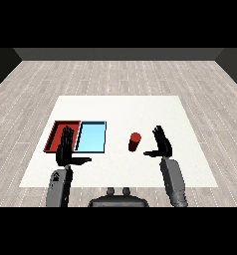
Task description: Pick the red can and put it in the red box
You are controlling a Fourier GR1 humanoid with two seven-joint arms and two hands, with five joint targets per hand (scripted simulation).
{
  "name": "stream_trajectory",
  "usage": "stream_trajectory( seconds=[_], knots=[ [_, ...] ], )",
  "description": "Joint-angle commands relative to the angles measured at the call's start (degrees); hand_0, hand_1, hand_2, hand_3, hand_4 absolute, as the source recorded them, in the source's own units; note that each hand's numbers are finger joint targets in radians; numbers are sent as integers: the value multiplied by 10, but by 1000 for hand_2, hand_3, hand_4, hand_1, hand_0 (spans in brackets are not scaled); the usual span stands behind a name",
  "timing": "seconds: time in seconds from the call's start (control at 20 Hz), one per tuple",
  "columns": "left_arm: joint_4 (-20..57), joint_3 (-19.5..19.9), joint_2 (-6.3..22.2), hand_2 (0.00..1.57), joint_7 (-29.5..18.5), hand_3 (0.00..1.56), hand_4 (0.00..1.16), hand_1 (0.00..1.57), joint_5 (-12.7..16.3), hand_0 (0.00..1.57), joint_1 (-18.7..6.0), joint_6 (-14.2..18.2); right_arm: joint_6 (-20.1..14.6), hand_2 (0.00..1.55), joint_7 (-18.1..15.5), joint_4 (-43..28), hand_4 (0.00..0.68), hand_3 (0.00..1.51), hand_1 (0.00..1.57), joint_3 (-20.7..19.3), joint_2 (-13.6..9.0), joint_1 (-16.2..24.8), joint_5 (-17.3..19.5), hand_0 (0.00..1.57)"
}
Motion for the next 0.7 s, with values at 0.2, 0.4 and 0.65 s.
stream_trajectory(
  seconds=[0.2, 0.4, 0.65],
  knots=[
    [25, 6, 1, 0, -28, 0, 0, 0, 5, 0, 4, -9, -15, 0, -30, 29, 0, 0, 0, 24, 22, 9, 1, 0],
    [44, 0, -1, 0, -58, 0, 0, 0, -2, 0, 1, -16, -16, 0, -56, 116, 0, 0, 0, 19, 33, -35, 1, 0],
    [-22, 9, 14, 0, 5, 0, 0, 0, 22, 0, 17, -23, -30, 0, -53, 106, 0, 0, 0, 42, 36, -38, -15, 0]
  ],
)
